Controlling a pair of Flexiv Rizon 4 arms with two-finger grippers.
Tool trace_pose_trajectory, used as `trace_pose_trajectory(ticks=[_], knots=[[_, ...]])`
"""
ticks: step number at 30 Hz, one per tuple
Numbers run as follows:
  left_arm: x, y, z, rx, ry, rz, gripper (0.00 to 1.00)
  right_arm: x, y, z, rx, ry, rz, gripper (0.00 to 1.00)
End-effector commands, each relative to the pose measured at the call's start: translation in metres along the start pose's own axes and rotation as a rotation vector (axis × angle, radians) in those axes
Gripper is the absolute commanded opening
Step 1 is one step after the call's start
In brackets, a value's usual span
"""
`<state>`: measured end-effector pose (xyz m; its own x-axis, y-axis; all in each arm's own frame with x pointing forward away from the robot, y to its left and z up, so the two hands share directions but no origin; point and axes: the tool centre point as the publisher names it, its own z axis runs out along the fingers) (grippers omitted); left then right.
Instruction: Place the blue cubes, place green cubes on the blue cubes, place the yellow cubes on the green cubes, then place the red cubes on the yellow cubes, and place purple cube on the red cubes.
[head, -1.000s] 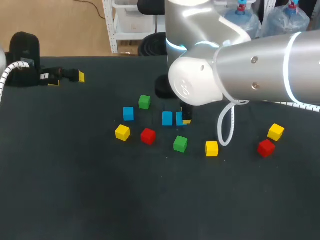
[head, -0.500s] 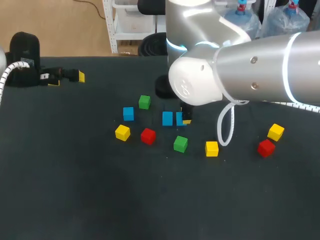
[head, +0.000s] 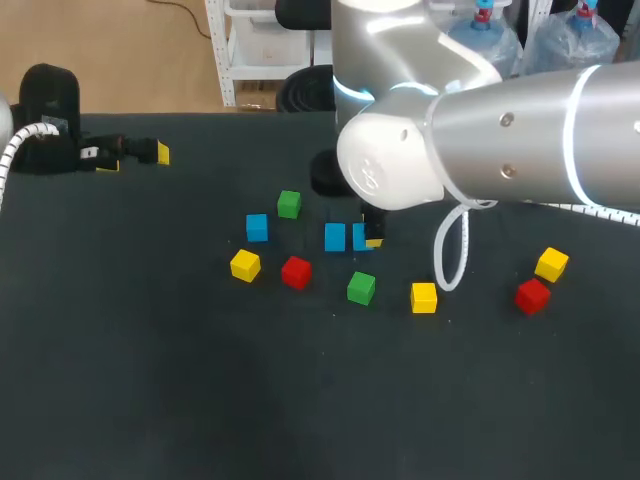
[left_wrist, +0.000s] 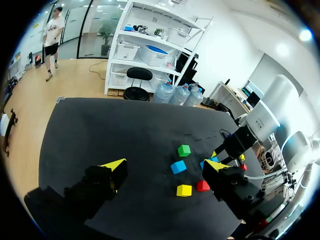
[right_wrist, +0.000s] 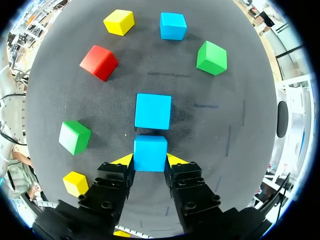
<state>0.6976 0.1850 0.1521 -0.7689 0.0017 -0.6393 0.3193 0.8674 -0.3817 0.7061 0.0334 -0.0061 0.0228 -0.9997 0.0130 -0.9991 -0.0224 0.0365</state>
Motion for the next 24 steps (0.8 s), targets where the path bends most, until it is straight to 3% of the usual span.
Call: trace_pose_trajectory(ticks=[1, 10, 13, 18, 24], knots=[[0.0003, 0.0013, 0.0008, 0.004, -0.003, 0.001, 1.00, -0.0006, -0.0016, 0.0002, -0.005, 0.000, -0.001, 0.00], [0.0003, 0.0013, 0.0008, 0.004, -0.003, 0.001, 1.00, -0.0005, -0.0012, 0.0003, -0.009, 0.001, -0.001, 0.00], [0.0003, 0.0013, 0.0008, 0.004, -0.003, 0.001, 1.00, -0.0006, -0.0012, 0.0005, -0.010, 0.002, -0.002, 0.16], [0.0003, 0.0013, 0.0008, 0.004, -0.003, 0.001, 1.00, -0.0008, -0.0014, 0.0004, -0.009, 0.003, -0.001, 0.25], [0.0003, 0.0013, 0.0008, 0.004, -0.003, 0.001, 1.00, -0.0010, -0.0015, 0.0012, -0.011, 0.003, -0.001, 0.26]])
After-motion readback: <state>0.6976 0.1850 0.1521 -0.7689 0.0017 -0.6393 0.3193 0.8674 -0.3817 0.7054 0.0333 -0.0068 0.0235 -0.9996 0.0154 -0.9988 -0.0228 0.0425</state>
